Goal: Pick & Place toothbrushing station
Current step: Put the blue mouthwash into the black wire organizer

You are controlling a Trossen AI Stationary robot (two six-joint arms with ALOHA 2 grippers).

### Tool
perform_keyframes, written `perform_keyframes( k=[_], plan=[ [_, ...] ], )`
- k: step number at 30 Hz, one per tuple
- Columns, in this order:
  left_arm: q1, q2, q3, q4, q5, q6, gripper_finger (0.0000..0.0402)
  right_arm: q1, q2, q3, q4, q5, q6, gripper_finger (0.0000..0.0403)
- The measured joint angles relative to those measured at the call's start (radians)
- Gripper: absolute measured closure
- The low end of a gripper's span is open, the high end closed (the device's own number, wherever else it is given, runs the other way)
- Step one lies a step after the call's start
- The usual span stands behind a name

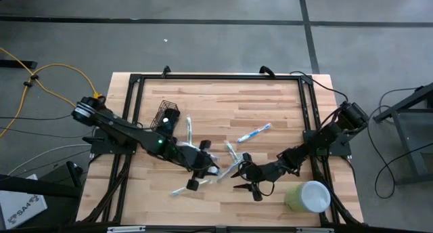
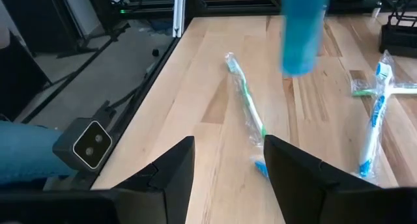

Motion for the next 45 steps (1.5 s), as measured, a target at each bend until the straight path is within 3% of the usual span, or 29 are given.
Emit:
perform_keyframes(
  k=[19,28,45],
  plan=[
    [-0.007,-0.203,0.000,-0.419,-0.358,-0.344,0.0309,0.002,0.000,0.000,-0.037,-0.005,0.081,0.0228],
    [-0.008,-0.267,0.000,-0.476,-0.363,-0.376,0.0309,0.002,0.000,0.000,-0.075,-0.060,0.082,0.0228],
    [-0.008,-0.302,0.000,-0.621,-0.362,-0.417,0.0309,0.002,0.000,0.000,-0.076,-0.057,0.079,0.0228]
  ],
)
